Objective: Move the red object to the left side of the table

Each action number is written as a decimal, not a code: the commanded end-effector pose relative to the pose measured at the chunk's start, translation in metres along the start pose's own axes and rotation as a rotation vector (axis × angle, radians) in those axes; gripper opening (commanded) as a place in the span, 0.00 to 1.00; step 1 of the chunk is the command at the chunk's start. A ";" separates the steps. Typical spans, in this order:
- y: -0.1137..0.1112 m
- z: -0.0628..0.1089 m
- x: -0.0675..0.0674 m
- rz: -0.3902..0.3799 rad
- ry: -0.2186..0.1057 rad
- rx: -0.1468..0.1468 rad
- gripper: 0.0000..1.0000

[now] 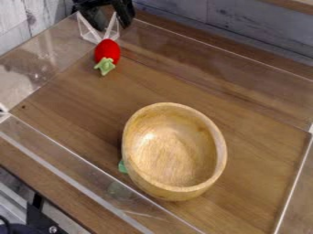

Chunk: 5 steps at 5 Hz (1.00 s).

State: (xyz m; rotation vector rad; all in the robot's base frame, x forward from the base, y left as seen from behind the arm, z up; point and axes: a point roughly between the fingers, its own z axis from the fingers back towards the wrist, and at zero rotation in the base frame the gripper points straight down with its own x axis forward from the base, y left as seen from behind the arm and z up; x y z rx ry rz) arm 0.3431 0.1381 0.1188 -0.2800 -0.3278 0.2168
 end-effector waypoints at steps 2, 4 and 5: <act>-0.009 0.017 0.001 -0.076 -0.044 0.043 1.00; -0.009 0.018 0.002 -0.152 -0.023 0.042 1.00; -0.013 0.017 0.004 -0.197 -0.010 0.035 1.00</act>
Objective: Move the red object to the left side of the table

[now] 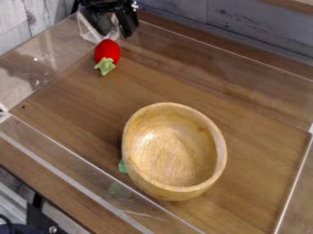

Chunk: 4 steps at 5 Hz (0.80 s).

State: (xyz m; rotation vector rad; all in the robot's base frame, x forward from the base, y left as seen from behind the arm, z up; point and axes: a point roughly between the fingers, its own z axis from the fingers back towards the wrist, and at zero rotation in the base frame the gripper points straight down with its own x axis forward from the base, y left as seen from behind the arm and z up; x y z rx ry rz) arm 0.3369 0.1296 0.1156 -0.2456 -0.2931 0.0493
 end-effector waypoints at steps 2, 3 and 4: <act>0.002 0.010 0.023 -0.043 -0.047 0.032 1.00; -0.002 0.002 0.029 -0.074 -0.031 0.019 1.00; 0.005 -0.001 0.023 -0.045 -0.029 0.017 1.00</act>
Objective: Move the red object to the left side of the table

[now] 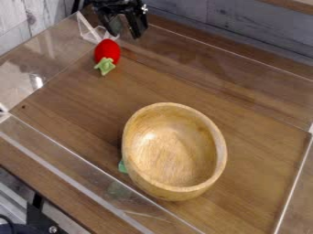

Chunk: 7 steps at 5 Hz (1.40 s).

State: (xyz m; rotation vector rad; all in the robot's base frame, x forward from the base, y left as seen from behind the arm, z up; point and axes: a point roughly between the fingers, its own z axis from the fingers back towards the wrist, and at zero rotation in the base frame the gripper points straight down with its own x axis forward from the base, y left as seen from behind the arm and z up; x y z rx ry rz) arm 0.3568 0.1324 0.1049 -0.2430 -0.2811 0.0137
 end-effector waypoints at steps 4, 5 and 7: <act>0.026 0.010 0.001 0.342 -0.119 0.100 1.00; 0.033 0.005 -0.001 0.335 -0.130 0.118 1.00; 0.045 -0.006 0.004 0.377 -0.160 0.157 1.00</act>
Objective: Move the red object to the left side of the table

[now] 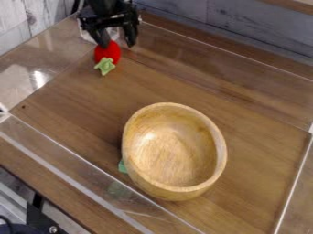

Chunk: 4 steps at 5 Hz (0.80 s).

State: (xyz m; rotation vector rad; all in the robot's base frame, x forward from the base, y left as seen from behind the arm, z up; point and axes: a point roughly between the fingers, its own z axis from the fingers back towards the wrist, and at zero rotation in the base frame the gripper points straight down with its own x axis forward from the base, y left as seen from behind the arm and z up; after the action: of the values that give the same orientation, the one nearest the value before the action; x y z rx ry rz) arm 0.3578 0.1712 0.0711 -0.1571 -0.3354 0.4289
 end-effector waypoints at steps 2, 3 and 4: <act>-0.013 0.013 0.009 0.020 -0.091 0.022 1.00; -0.024 0.020 0.002 0.003 -0.110 0.015 1.00; -0.025 0.033 0.010 -0.042 -0.122 0.006 1.00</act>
State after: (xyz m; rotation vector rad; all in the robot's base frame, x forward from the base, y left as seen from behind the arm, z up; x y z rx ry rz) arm 0.3575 0.1498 0.0739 -0.1475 -0.3552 0.4127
